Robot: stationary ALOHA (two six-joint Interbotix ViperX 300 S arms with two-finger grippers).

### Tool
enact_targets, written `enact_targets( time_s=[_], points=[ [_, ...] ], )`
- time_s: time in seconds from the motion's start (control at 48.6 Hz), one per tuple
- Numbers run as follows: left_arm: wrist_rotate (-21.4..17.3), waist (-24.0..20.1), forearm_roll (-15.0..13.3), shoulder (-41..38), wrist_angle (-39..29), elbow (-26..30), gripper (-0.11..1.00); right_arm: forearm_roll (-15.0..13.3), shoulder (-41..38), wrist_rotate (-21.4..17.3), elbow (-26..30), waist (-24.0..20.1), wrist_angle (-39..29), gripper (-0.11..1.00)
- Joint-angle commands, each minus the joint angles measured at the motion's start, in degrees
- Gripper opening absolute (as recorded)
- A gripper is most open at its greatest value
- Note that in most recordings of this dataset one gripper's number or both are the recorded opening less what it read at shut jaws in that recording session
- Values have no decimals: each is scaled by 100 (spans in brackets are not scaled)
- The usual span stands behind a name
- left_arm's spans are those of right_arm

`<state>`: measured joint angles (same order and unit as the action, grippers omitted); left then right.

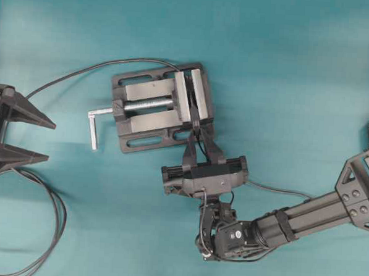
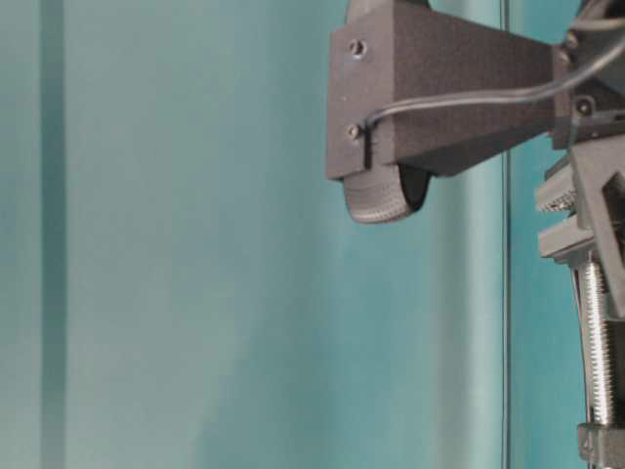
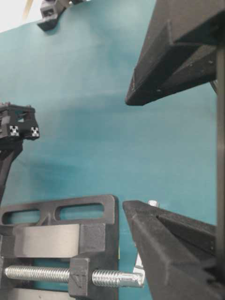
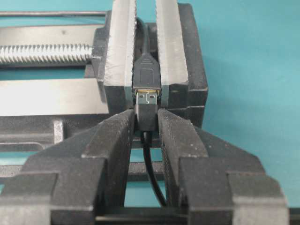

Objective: Insert the USB cable into the fixed female connector.
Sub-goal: 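Push the USB plug down into the port between the vise jaws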

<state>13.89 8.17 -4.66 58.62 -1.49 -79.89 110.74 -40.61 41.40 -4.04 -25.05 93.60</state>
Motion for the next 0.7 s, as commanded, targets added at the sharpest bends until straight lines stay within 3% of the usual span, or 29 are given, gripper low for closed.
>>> enact_targets(
  time_s=[0.0, 0.679],
  points=[
    [62, 18, 9, -53, 53, 79, 100, -35, 396, 0, 18, 105, 44, 21],
    [53, 9, 9, -53, 26, 62, 100, -105, 466, -18, -308, 325, -88, 21]
  ],
)
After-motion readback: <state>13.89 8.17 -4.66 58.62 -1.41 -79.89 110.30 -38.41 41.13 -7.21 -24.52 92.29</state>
